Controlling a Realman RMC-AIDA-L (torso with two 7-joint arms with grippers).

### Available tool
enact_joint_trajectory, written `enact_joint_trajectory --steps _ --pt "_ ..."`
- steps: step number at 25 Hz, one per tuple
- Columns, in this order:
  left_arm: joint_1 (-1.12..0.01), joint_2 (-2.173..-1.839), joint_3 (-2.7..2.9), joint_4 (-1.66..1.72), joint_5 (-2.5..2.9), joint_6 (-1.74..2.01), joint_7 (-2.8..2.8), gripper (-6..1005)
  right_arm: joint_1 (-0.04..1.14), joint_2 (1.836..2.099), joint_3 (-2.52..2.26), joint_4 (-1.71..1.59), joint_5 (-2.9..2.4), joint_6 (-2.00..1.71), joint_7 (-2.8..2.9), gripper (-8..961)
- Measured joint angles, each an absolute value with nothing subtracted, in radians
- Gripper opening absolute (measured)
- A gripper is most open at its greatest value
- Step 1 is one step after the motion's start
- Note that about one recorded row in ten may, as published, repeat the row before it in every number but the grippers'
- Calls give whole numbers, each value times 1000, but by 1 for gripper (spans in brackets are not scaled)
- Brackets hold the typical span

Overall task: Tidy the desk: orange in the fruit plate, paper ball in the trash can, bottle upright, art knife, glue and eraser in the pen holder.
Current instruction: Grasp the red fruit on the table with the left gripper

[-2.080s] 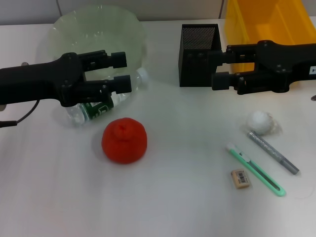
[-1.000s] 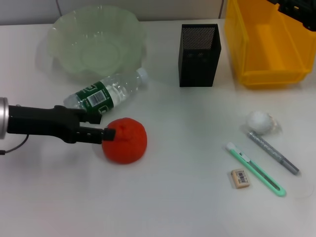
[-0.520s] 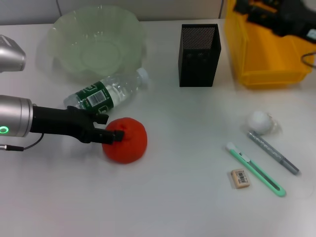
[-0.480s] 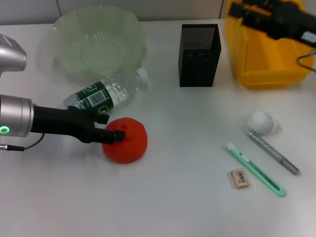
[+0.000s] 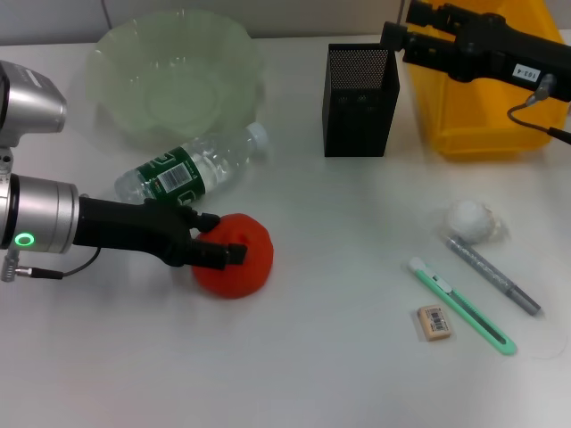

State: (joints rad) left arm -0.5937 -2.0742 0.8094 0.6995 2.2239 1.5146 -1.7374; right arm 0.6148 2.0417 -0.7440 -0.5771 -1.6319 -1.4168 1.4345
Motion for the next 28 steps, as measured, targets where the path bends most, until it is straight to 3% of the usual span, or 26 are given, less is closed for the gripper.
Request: enact_joint_trajectory --steps 19,28 --pt "-600 -2070 946 648 2118 1428 -1728 691 634 2052 -768 -569 -1684 -1410 1436 758" --pt "-597 -2066 935 650 2102 1483 -1717 306 633 2054 -767 -569 -1679 -1414 1440 758"
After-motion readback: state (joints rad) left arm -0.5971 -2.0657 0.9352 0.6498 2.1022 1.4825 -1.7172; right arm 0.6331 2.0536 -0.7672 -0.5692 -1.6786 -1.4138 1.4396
